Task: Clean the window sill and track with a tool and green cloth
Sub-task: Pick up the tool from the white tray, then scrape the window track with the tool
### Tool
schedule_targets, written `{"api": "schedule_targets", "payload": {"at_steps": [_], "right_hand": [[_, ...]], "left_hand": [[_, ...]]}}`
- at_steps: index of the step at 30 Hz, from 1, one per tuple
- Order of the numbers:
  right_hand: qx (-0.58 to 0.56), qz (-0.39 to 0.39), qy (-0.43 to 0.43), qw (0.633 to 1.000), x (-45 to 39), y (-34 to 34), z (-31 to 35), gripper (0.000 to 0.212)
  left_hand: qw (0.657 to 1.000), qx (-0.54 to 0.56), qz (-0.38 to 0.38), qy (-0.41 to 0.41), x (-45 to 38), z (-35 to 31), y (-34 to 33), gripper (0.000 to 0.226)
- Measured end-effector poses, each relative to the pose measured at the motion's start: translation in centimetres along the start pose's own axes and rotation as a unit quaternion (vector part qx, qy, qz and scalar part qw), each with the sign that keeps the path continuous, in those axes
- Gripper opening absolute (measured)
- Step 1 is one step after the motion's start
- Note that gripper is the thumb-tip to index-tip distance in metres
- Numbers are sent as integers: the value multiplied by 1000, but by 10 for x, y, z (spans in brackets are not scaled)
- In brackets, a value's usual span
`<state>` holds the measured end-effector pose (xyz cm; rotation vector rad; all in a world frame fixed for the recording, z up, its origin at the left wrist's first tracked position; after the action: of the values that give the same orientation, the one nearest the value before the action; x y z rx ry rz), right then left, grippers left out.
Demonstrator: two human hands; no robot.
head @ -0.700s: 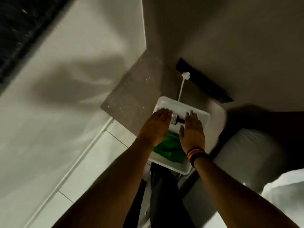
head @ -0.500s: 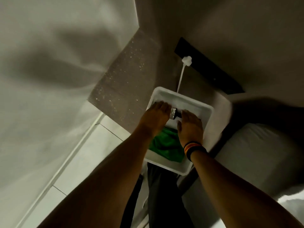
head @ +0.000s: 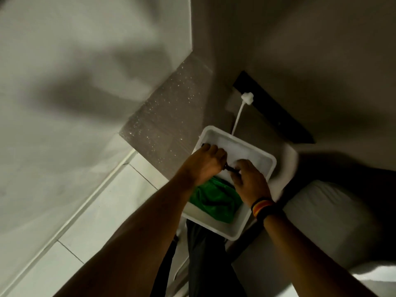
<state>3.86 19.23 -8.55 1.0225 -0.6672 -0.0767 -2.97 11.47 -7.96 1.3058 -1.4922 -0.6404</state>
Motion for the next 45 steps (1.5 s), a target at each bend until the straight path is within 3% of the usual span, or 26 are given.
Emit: {"api": "schedule_targets", "payload": {"at_steps": [4,7,12,14,17,20,25,28,31,34,36,39,42,45], "right_hand": [[-226,8,-91,970,28,27,5,9],[-330,46,-128,934,51,62,32,3],[-368,106,-56,922,84,130,145,16],[-445,109,-42,888,97,154,200,31],[-553,120,-10,825,113,175,282,24],[-570,144,41,808,130,190,371,29],[-462,171,144,858,156,207,506,38],[-409,119,195,883,156,236,556,40],[-320,51,277,904,153,273,608,34],[-120,-33,354,927,148,296,658,40],[60,-138,381,912,144,306,686,41],[243,-264,379,853,145,299,713,35],[281,-224,384,851,147,256,727,35],[194,-113,415,882,156,220,739,37]], "left_hand": [[998,58,-24,-9,35,-1,31,36],[993,104,-55,13,80,4,90,49],[980,127,-127,87,205,12,206,37],[964,134,-179,141,268,21,258,35],[933,134,-243,228,357,36,315,34],[904,115,-285,298,437,46,350,46],[856,73,-373,350,534,54,354,58],[817,90,-413,393,579,62,322,74],[810,105,-362,448,610,76,268,82],[806,131,-297,495,635,86,211,85],[790,143,-283,524,651,90,182,85],[761,149,-299,556,665,90,154,86],[740,145,-330,568,668,89,148,80],[721,130,-372,571,670,87,153,69]]}}
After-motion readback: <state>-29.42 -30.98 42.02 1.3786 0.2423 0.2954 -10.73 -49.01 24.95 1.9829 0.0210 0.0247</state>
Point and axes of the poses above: each hand's wrist, its own x-axis away from the middle knuckle, its own y-axis out of the back of the hand, z = x × y, the point moved 9 cm from there along -x, towards the middle knuckle, and after that the axes turned 13 degrees about x, right-handed, at the moved point
